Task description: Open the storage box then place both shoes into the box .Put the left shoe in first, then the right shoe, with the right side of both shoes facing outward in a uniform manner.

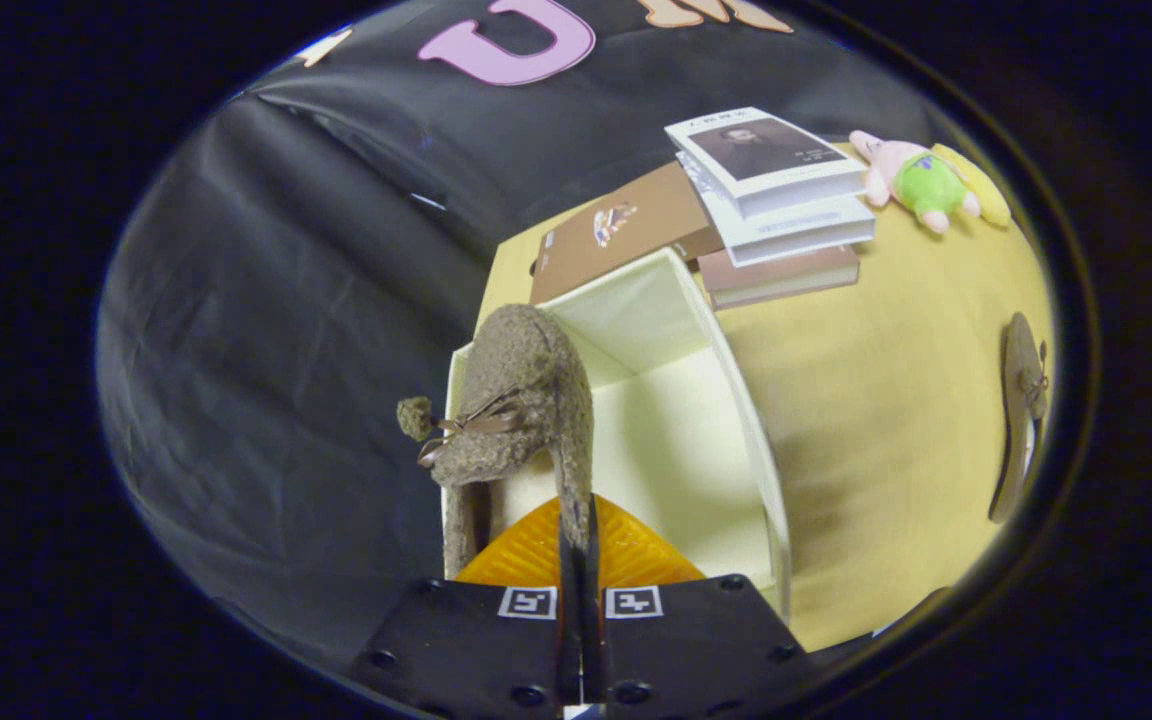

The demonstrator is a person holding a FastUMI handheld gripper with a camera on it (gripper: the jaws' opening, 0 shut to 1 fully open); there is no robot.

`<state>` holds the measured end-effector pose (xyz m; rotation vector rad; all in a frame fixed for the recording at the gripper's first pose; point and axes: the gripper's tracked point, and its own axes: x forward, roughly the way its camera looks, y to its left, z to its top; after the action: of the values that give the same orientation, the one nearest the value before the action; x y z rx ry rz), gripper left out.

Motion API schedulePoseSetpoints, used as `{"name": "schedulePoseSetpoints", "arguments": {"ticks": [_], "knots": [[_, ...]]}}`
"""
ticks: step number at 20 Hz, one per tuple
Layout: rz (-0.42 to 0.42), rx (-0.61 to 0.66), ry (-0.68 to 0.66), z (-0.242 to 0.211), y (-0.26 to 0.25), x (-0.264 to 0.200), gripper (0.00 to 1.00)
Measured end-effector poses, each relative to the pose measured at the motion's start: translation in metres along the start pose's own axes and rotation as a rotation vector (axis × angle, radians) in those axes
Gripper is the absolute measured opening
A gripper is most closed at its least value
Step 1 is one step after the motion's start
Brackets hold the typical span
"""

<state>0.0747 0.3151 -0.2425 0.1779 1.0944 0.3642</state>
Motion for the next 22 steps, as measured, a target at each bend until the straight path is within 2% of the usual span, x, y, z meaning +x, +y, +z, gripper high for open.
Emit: {"name": "schedulePoseSetpoints", "arguments": {"ticks": [7, 10, 14, 19, 22], "knots": [[-0.089, -0.041, 0.091, -0.030, -0.010, 0.040, 0.04], [-0.115, -0.064, 0.118, -0.037, -0.014, 0.044, 0.10], [-0.064, -0.088, 0.129, -0.042, -0.003, 0.046, 0.21], [0.103, -0.129, 0.132, -0.049, 0.030, 0.005, 1.00], [0.160, -0.163, 0.107, -0.045, 0.029, -0.033, 1.00]]}}
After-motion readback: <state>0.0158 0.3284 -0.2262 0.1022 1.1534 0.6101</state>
